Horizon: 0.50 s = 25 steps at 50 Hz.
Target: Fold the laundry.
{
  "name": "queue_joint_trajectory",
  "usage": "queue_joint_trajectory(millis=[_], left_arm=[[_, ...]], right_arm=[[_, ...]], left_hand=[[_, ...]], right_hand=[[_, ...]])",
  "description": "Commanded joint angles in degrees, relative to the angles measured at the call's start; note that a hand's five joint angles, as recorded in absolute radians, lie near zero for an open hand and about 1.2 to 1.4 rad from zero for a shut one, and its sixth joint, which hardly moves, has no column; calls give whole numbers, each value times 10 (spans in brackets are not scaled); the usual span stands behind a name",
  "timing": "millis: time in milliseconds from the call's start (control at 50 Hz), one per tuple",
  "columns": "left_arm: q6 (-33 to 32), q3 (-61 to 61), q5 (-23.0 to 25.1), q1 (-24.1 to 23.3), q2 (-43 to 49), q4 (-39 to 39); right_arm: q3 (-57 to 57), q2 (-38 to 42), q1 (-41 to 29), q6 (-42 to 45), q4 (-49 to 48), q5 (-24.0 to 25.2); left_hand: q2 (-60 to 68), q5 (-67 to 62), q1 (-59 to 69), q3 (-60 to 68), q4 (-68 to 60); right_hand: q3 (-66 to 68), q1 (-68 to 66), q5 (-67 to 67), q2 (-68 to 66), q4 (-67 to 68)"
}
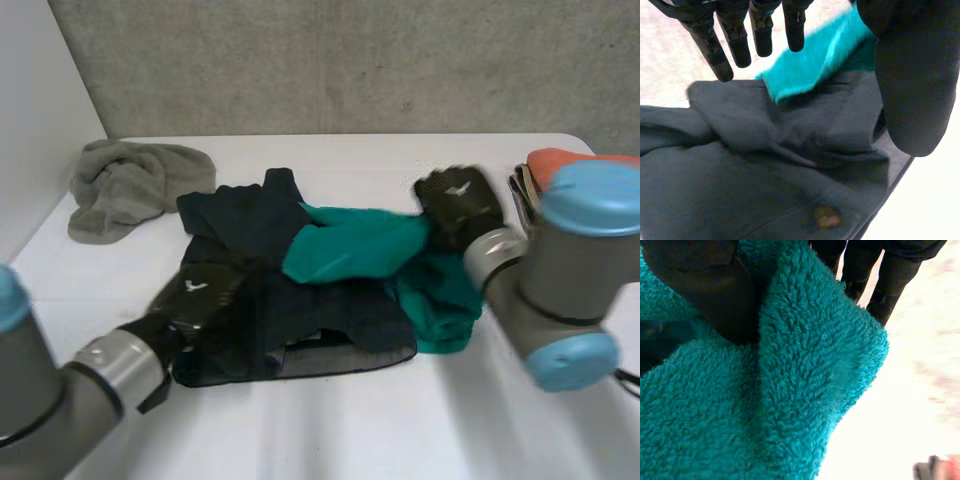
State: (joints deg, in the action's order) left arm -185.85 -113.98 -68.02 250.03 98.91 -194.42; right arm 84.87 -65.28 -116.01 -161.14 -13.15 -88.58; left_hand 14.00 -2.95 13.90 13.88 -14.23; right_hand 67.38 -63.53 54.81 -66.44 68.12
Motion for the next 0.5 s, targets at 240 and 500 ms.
queue_joint_trajectory(millis=[240, 500], left_arm=[[-92, 177, -121, -138, 217, -38], [-194, 509, -146, 74, 258, -166]], right_arm=[[128, -83, 149, -2, -17, 55], [130, -110, 139, -4, -21, 65]], left_hand=[[419, -429, 420, 420, -416], [660, -670, 661, 661, -658]], right_hand=[[126, -165, 152, -136, 119], [126, -165, 152, -136, 119]])
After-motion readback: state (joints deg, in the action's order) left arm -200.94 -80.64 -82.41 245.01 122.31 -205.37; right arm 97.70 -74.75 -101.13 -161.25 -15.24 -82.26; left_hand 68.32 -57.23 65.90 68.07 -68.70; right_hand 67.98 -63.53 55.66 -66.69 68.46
